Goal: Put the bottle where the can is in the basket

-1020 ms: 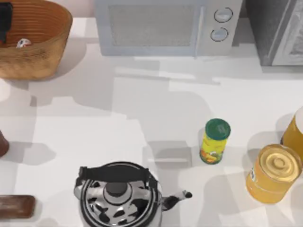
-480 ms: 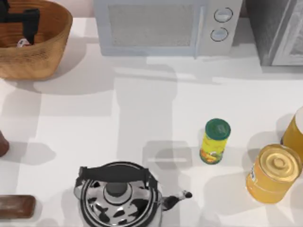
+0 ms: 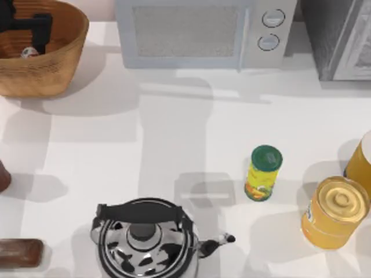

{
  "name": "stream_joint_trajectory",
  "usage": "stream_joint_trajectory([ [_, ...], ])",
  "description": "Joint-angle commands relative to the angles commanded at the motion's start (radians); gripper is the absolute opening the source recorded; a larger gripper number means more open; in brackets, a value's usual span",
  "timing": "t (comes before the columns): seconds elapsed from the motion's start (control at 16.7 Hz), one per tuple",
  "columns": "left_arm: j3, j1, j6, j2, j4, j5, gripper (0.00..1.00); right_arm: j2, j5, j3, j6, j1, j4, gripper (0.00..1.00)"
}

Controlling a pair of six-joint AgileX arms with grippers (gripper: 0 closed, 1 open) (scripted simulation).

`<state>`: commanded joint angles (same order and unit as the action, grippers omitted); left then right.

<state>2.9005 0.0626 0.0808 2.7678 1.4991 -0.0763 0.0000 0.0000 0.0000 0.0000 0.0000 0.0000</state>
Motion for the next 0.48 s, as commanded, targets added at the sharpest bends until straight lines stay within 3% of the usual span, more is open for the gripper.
stream_joint_trajectory([
  [0.48,-0.187,-0.01,-0.004,-0.003,-0.179,-0.001,1.0,0.0,0.0,0.0,0.0,0.0,0.0,1.0],
])
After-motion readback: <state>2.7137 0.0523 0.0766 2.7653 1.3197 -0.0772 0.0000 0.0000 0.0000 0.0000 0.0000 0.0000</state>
